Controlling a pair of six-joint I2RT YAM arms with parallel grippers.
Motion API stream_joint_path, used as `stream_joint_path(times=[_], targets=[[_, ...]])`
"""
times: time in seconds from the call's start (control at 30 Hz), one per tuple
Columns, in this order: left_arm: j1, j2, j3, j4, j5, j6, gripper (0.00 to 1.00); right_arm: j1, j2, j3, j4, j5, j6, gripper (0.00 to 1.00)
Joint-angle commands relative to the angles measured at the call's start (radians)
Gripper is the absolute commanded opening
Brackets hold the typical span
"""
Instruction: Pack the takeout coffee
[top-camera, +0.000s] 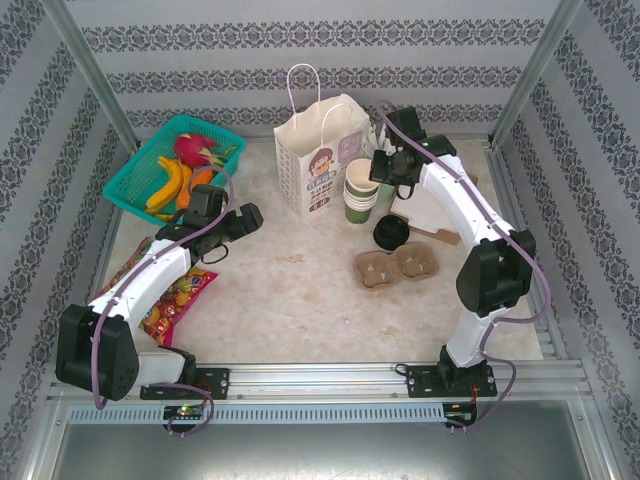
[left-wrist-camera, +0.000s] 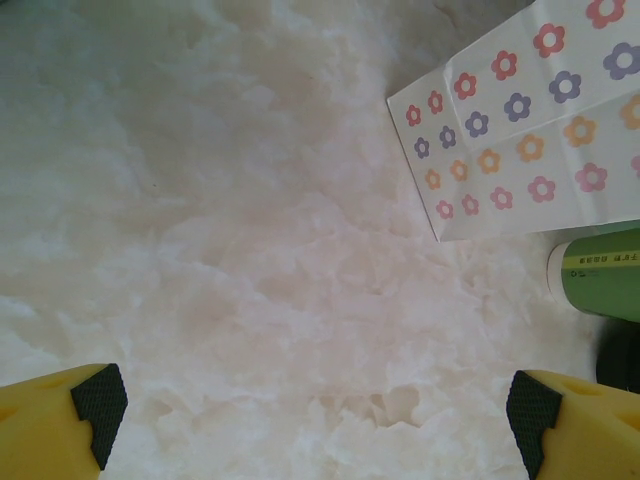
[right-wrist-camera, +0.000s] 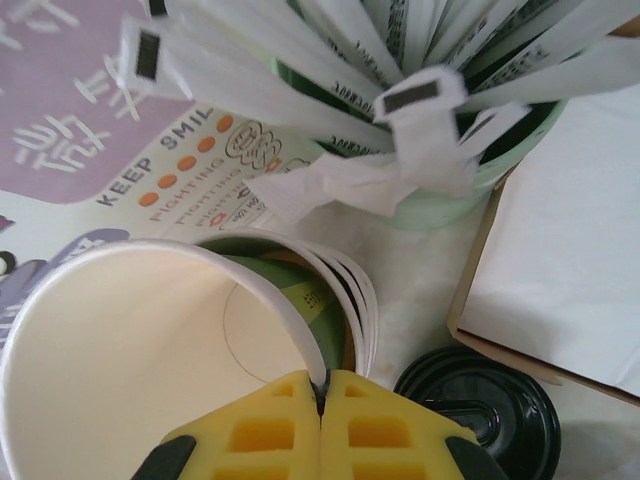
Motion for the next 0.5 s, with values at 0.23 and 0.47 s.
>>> stream_joint_path(times=[0.23, 0.47], targets=[[0.005, 0.016, 0.038, 0.021, 0.022, -0.048, 1.0, -0.038, -0.101, 0.004, 0.0, -0.004, -0.031, 0.0], [0.005, 0.038, 0.032, 0.085, 0.056, -0.078, 0.99, -0.031, -0.191, -0.009, -0.005, -0.016, -0.039, 0.0]])
